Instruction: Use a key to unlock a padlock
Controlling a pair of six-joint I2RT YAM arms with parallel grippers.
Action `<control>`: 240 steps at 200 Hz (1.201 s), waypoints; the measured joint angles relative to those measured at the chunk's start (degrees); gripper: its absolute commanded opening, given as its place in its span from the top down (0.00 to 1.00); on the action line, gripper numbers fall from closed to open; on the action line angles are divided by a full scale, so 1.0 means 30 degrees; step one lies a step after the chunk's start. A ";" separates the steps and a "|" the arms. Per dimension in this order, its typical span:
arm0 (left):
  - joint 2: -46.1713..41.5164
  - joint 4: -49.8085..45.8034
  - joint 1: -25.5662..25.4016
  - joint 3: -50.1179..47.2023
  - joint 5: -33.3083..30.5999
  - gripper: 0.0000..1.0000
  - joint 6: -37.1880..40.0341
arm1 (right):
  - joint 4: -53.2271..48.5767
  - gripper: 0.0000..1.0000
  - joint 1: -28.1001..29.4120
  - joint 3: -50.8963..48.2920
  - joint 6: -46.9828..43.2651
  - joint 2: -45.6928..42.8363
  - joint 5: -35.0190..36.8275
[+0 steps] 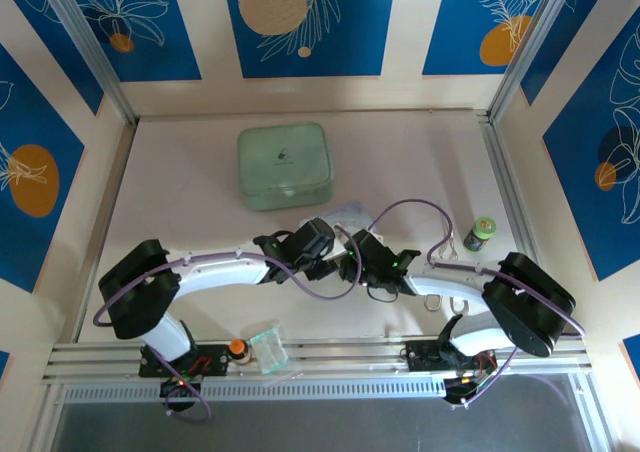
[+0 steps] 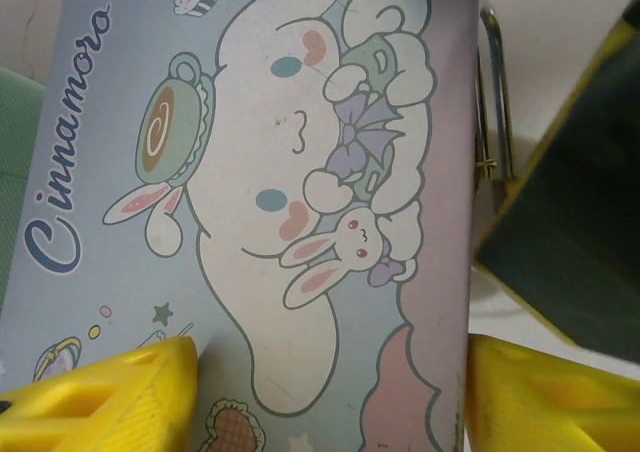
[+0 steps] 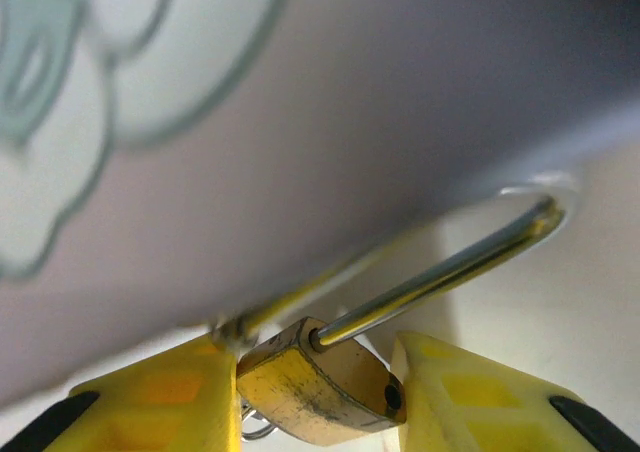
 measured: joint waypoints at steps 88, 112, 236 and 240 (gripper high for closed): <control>0.0386 0.0532 -0.0182 0.0007 -0.0991 0.35 0.0036 | 0.0160 0.63 -0.2390 -0.0087 -0.0291 -0.0182 -0.1800; 0.0503 0.0721 -0.0240 0.0007 -0.1275 0.36 -0.0036 | -0.0095 0.63 -0.3126 -0.0087 -0.0801 -0.0277 -0.2055; 0.0656 -0.2397 0.0503 0.0714 -0.5377 0.27 -0.4299 | -0.9522 0.56 -0.5202 0.5574 -0.5705 0.3716 -0.4255; 0.0656 -0.2448 0.0546 0.0714 -0.5413 0.26 -0.4342 | -0.9755 0.55 -0.5231 0.5748 -0.5843 0.3876 -0.4262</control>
